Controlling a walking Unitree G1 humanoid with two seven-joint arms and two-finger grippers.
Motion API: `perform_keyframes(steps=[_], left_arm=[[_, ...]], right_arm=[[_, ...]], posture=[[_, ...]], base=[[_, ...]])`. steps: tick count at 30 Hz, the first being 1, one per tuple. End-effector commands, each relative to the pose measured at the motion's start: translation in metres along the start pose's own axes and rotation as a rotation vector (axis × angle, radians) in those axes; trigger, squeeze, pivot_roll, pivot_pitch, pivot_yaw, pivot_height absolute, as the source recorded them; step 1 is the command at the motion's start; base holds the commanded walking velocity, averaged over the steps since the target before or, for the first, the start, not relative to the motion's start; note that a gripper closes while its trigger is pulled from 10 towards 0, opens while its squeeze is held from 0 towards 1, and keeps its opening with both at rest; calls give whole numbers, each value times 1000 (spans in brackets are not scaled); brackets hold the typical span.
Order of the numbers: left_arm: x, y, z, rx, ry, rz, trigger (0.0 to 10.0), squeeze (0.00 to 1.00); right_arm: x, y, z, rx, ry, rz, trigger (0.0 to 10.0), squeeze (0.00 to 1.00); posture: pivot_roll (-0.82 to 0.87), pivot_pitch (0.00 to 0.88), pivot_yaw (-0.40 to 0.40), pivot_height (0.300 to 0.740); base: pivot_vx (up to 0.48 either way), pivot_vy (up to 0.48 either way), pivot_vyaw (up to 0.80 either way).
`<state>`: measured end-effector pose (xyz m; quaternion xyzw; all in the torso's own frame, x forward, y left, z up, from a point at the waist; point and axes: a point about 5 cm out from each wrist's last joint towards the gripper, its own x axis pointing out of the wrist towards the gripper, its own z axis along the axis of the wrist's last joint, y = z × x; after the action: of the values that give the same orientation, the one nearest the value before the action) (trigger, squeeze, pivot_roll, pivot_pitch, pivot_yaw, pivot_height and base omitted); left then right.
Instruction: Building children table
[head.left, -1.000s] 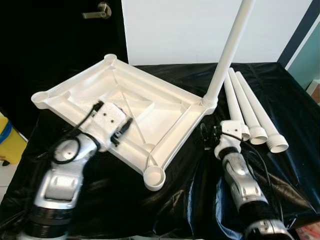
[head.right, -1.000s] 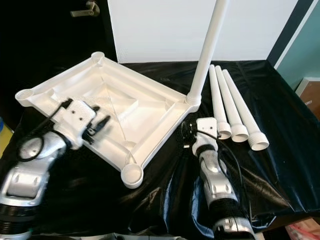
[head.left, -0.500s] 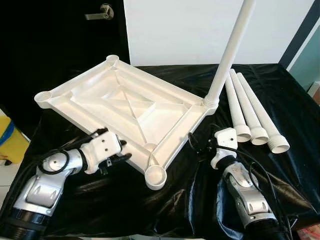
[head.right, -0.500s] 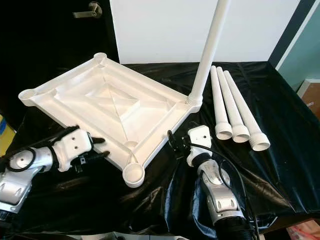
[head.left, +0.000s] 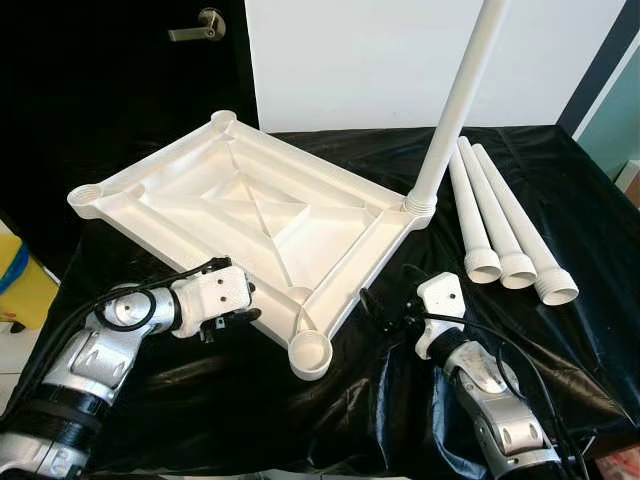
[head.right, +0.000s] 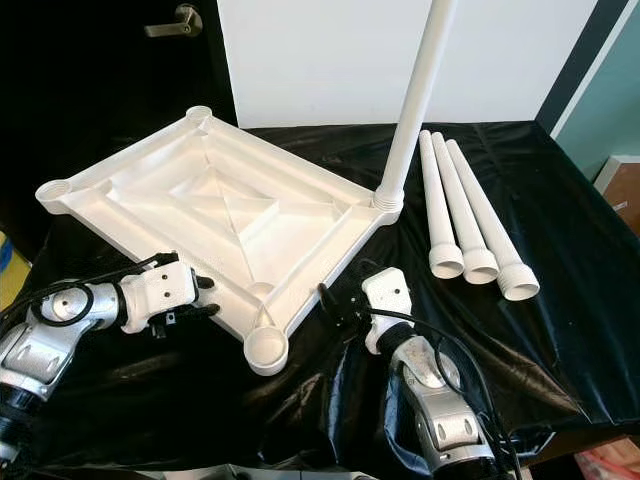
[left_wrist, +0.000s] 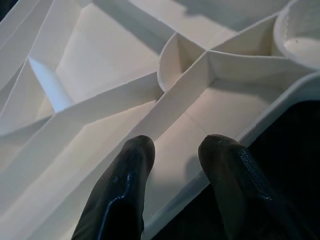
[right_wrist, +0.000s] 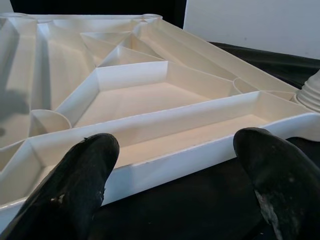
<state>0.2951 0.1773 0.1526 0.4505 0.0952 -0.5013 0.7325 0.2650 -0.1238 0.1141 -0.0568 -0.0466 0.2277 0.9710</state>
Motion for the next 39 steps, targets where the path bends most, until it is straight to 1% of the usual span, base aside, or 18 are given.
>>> perform_keyframes(steps=[1,5,8,10,12,15,16,18,19,22,24,26,29,30,32,34,36,39], left_arm=[[8,-11,-10,31,63,-112,10000,0],[17,-9,-12,79,100,-143,10000,0],[19,-9,-12,85,105,-151,10000,0],[29,-10,-12,125,113,-197,10000,0],[31,-11,-12,139,113,-209,10000,0],[38,-11,-9,150,98,-213,10000,0],[43,-11,-6,153,84,-212,10000,0],[46,-10,-4,162,77,-208,10000,0],[51,-8,2,142,44,-185,10000,0],[55,-7,6,130,21,-174,10000,0],[58,-8,8,143,8,-173,10000,0],[69,-12,18,155,-31,-153,10000,0],[71,-11,20,150,-38,-140,10000,0],[72,-9,24,151,-64,-119,10000,0],[75,0,32,109,-102,-39,10000,0],[75,0,32,109,-102,-39,10000,0],[70,9,39,69,-162,4,10000,0],[66,11,42,57,-188,9,10000,0]], right_arm=[[-2,0,-1,9,13,5,10000,0],[-2,-1,1,11,17,0,10000,0],[-2,-1,1,11,18,-1,10000,0],[-3,-1,1,10,21,-5,10000,0],[-3,0,2,9,21,-5,10000,0],[-4,-1,2,7,24,-9,10000,0],[-5,-2,1,5,27,-15,10000,0],[-5,-3,1,4,30,-20,10000,0],[-6,-3,1,5,33,-28,10000,0],[-7,-3,1,5,34,-31,10000,0],[-7,-3,1,6,35,-32,10000,0],[-7,-1,2,7,35,-32,10000,0],[-6,0,2,8,34,-32,10000,0],[-6,0,2,7,35,-30,10000,0],[-6,1,1,6,36,-27,10000,0],[-6,1,1,6,36,-27,10000,0],[-6,1,1,5,39,-24,10000,0],[-5,1,1,5,40,-23,10000,0]], posture=[[-14,54,-6,740],[-19,54,2,740],[-19,54,2,740],[-30,56,9,740],[-36,57,14,740],[-41,58,18,740],[-48,60,21,740],[-48,60,21,740],[-51,61,22,740],[-56,65,27,740],[-56,65,27,740],[-57,70,28,740],[-57,70,28,740],[-55,69,26,740],[-53,70,24,740],[-53,70,24,740],[-48,70,23,740],[-47,70,23,740]], base=[[0,0,0],[0,0,0],[0,0,0],[0,0,0],[0,0,0],[0,0,0],[0,0,0],[0,0,0],[0,0,0],[0,0,0],[0,0,0],[0,0,0],[0,0,0],[0,0,0],[0,0,0],[0,0,0],[0,0,0],[0,0,0]])
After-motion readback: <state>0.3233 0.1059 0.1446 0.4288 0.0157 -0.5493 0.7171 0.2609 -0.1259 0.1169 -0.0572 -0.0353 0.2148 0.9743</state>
